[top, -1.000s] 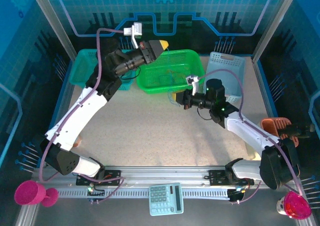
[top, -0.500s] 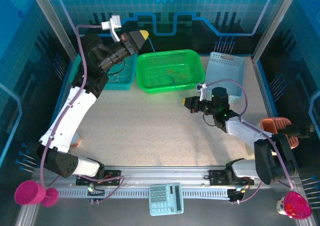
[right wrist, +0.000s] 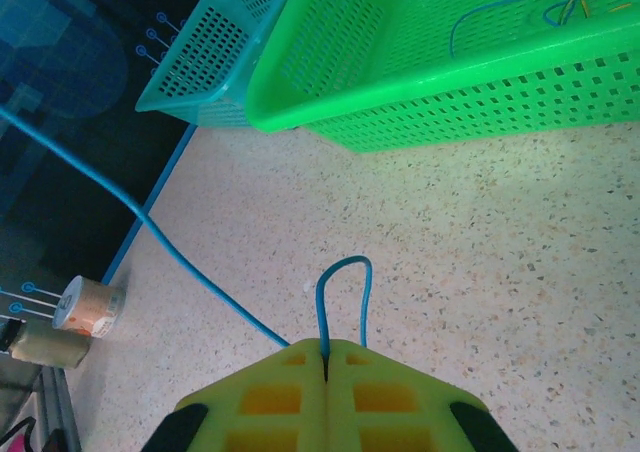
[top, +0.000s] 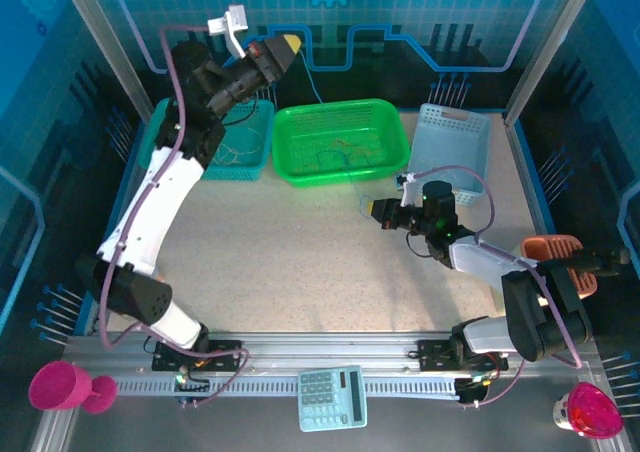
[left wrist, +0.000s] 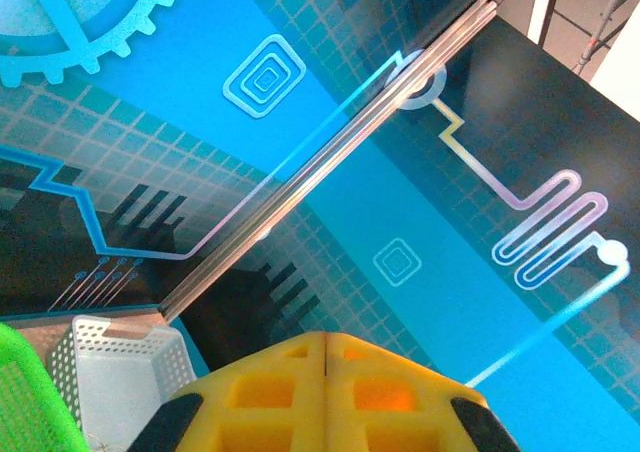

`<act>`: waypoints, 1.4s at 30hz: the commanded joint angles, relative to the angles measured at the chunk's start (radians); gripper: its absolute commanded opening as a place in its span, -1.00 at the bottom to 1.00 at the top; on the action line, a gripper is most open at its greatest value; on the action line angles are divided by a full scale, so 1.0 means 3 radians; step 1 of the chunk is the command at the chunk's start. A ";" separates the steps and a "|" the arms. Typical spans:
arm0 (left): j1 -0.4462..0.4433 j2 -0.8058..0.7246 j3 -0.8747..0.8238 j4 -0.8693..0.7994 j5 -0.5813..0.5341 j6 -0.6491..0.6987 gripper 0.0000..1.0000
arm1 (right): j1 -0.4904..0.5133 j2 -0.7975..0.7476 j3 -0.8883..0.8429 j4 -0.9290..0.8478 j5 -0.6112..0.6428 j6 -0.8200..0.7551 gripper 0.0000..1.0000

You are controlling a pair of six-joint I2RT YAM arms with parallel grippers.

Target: Untangle the cables

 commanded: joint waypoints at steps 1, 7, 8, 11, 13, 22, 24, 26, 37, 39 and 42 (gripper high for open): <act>0.0034 0.0255 0.0401 0.0189 0.0060 0.0134 -1.00 | -0.0012 0.0050 0.0250 -0.0041 0.0097 0.0070 -1.00; 0.0038 0.0802 0.1101 -0.0056 0.0045 0.0407 -1.00 | 0.0024 0.0432 0.1042 -0.0404 0.0435 0.0100 -1.00; 0.0035 0.0883 0.1196 -0.0117 0.0033 0.0450 -1.00 | 0.0028 0.0538 0.1242 -0.0453 0.0514 0.0109 -1.00; 0.0035 0.1077 0.1331 -0.0222 -0.0021 0.0565 -1.00 | 0.0017 0.0907 0.1673 -0.0531 0.0653 0.0184 -0.80; 0.0039 0.1188 0.1350 -0.0235 -0.0054 0.0631 -1.00 | 0.0010 0.1134 0.1979 -0.0677 0.0632 0.0198 -0.01; 0.0034 0.1721 0.1510 -0.0439 -0.0001 0.0768 -1.00 | 0.0018 0.0706 0.1820 -0.0805 0.0760 0.0049 0.69; 0.0034 0.1796 0.1497 -0.0477 0.0002 0.0763 -1.00 | 0.0016 0.0525 0.1701 -0.0858 0.0768 -0.0005 0.69; 0.0034 0.1853 0.1450 -0.0497 0.0017 0.0759 -1.00 | 0.0014 0.0324 0.1577 -0.0916 0.0760 -0.0036 0.69; 0.0024 0.1333 0.0600 -0.0749 -0.0080 0.1204 0.98 | 0.0064 -0.0481 0.1129 -0.1288 0.0863 -0.0156 0.69; 0.0024 0.1119 0.0350 -0.0791 -0.0141 0.1333 0.98 | 0.0063 -0.0599 0.1096 -0.1400 0.0893 -0.0224 0.71; 0.0030 0.0832 0.0043 -0.0877 -0.0209 0.1502 0.99 | 0.0059 -0.0794 0.1000 -0.1555 0.0990 -0.0296 0.76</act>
